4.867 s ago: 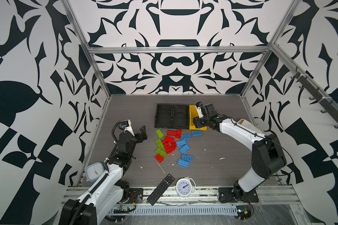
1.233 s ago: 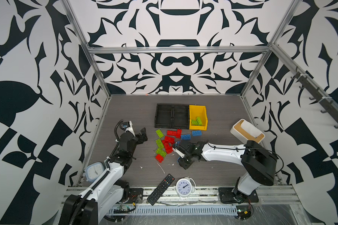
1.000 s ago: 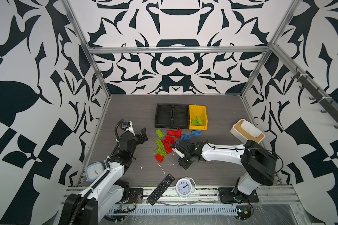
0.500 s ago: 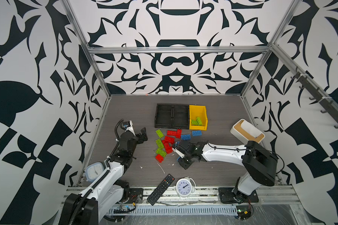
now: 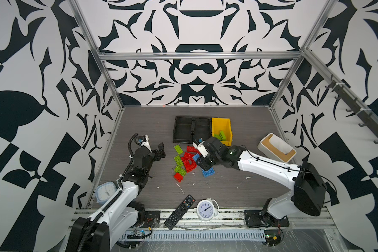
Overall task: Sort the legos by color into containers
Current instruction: 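Carry the blue 2x4 brick into the black bin beside the yellow bin and open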
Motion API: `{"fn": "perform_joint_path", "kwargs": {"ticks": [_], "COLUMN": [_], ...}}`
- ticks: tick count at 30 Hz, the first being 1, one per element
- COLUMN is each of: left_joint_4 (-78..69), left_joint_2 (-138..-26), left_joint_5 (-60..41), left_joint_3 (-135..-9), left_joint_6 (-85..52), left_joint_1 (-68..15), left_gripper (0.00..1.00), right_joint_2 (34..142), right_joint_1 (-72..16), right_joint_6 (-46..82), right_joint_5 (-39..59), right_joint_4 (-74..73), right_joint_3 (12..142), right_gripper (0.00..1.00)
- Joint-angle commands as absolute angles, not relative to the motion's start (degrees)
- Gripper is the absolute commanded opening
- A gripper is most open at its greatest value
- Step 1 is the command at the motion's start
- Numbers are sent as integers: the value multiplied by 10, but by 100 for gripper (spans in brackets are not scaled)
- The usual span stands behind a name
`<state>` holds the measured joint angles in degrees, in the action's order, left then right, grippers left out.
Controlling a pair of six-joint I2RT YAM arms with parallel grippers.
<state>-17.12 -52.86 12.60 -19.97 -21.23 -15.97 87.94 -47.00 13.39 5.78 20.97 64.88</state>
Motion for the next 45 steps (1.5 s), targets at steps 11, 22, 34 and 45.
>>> {"fn": "perform_joint_path", "kwargs": {"ticks": [11,22,34,45], "left_joint_4": [-170,-169,-169,-178], "left_joint_2": [-511,-513,-513,-526], "left_joint_5": [115,114,114,114], "left_joint_3": [-202,-203,-204,-202], "left_joint_6": [-228,-230,-230,-234], "left_joint_1": [-157,-157,-157,-157], "left_gripper": [99,100,99,99], "right_joint_2": [1020,1094,1139,1139], "right_joint_1": [-359,-349,-347,-346], "right_joint_6": [175,178,170,163], "right_joint_5": [23,-11,-25,-40], "right_joint_4": [113,85,85,94], "right_joint_3": [806,851,878,875], "right_gripper": [18,20,24,56]}}
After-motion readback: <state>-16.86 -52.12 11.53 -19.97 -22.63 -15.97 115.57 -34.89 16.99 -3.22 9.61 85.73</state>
